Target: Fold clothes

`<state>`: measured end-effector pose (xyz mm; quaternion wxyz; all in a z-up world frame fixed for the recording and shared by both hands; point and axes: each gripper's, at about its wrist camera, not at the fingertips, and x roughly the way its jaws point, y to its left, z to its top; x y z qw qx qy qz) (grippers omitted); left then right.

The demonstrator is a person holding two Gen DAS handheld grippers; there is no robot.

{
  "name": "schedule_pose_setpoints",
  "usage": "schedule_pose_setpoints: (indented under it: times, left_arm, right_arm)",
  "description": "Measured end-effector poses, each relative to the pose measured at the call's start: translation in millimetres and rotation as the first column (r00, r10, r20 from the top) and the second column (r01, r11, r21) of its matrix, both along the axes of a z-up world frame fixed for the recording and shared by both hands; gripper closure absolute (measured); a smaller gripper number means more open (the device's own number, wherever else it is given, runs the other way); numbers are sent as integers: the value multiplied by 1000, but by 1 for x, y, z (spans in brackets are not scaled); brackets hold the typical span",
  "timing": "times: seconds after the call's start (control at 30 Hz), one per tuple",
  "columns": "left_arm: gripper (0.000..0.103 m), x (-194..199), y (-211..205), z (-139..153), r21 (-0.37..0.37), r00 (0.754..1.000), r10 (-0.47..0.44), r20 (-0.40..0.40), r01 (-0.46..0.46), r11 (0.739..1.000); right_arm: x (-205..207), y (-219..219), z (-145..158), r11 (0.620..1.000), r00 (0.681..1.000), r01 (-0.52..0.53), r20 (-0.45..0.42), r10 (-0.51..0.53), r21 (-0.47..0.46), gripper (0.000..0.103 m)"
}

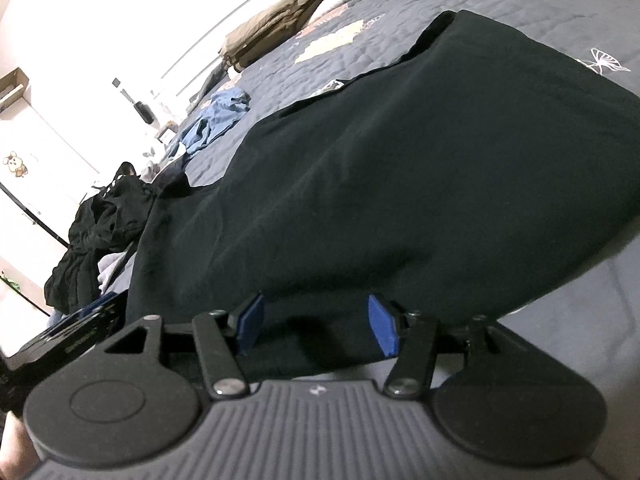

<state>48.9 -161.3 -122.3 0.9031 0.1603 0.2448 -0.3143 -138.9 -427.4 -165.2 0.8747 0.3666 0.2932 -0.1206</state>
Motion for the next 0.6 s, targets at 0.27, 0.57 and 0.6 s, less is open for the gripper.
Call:
schedule_pose_setpoints:
  times: [0.27,0.57,0.6]
  left_arm:
    - [102,0,3,0,0,999,-8,48,8,1000]
    - [103,36,50,20,-109,985,147,-94,-157,982]
    - [102,39,54,20,-112,980,147,-132,-162,980]
  right_arm:
    - [3,1,-2,1000,1000,-5,0,5,-1,44]
    - [0,-6,-4,999,1000,23,11,-24,25,44]
    - [-1,-6,-5,999,1000,23,11,-24,26,44]
